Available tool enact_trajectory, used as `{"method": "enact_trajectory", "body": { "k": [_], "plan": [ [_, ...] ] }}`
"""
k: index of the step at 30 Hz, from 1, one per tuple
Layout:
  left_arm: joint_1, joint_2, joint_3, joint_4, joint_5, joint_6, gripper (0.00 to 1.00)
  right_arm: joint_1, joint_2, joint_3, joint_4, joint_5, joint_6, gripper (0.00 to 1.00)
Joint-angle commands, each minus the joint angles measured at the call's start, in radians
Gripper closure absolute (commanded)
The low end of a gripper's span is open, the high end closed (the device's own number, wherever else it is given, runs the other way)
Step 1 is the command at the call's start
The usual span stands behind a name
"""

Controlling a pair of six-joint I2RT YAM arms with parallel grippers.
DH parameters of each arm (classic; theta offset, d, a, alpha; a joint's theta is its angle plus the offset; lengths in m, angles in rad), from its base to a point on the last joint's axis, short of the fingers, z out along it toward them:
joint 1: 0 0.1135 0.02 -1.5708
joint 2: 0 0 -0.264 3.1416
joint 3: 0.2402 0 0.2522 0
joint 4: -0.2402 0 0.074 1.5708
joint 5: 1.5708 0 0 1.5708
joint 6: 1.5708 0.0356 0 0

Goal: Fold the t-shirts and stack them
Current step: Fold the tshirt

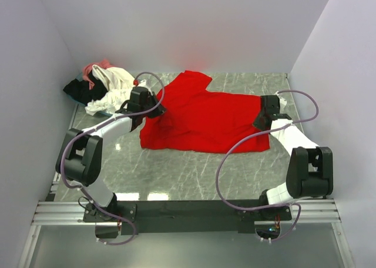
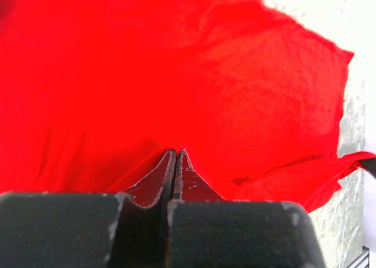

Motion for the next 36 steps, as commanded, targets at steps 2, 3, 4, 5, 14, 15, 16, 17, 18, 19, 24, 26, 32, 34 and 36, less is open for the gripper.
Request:
{"method": "enact_trajectory", "body": {
  "k": [2, 3, 4, 5, 14, 15, 16, 17, 18, 19, 24, 26, 32, 34, 36],
  "plan": [
    [0.006, 0.024, 0.08, 0.037, 0.018, 0.022, 0.99, -0.018, -0.002, 0.045, 0.019, 0.046, -0.017, 1.0],
    [0.004, 0.022, 0.078, 0.041, 0.011, 0.019, 1.0, -0.03, -0.002, 0.044, 0.019, 0.049, -0.018, 1.0],
    [0.009, 0.016, 0.077, 0.052, 0.006, 0.017, 0.99, -0.047, -0.003, 0.042, 0.02, 0.052, -0.018, 1.0],
    [0.009, 0.015, 0.074, 0.056, 0.003, 0.014, 0.99, -0.05, -0.008, 0.041, 0.02, 0.061, -0.019, 1.0],
    [0.015, 0.009, 0.083, 0.086, -0.016, -0.003, 0.99, -0.064, -0.015, 0.07, 0.005, 0.111, -0.03, 1.0],
    [0.015, 0.008, 0.082, 0.083, -0.019, 0.0, 1.0, -0.062, -0.018, 0.068, 0.005, 0.115, -0.031, 1.0],
    [0.018, 0.008, 0.083, 0.081, -0.022, 0.0, 0.99, -0.062, -0.022, 0.068, 0.005, 0.124, -0.03, 1.0],
    [0.018, 0.004, 0.08, 0.083, -0.025, 0.002, 0.99, -0.062, -0.035, 0.062, 0.008, 0.126, -0.03, 1.0],
    [0.019, 0.001, 0.075, 0.092, -0.023, 0.003, 0.99, -0.062, -0.038, 0.058, 0.013, 0.126, -0.03, 1.0],
    [0.021, 0.001, 0.074, 0.093, -0.022, 0.003, 0.99, -0.062, -0.042, 0.056, 0.014, 0.135, -0.03, 1.0],
    [0.027, 0.018, 0.094, 0.081, -0.016, 0.017, 0.99, -0.062, -0.025, 0.073, -0.001, 0.155, -0.031, 1.0],
    [0.03, 0.022, 0.094, 0.083, -0.019, 0.019, 0.99, -0.062, -0.029, 0.067, 0.012, 0.155, -0.031, 1.0],
    [0.042, 0.042, 0.103, 0.095, -0.02, 0.011, 0.99, -0.062, 0.024, 0.096, 0.037, 0.131, -0.048, 0.97],
    [0.044, 0.058, 0.127, 0.093, -0.016, 0.014, 0.99, -0.064, 0.046, 0.111, 0.04, 0.112, -0.053, 0.86],
    [0.044, 0.077, 0.152, 0.072, -0.014, 0.022, 0.69, -0.064, 0.072, 0.136, 0.039, 0.092, -0.059, 0.65]
  ]
}}
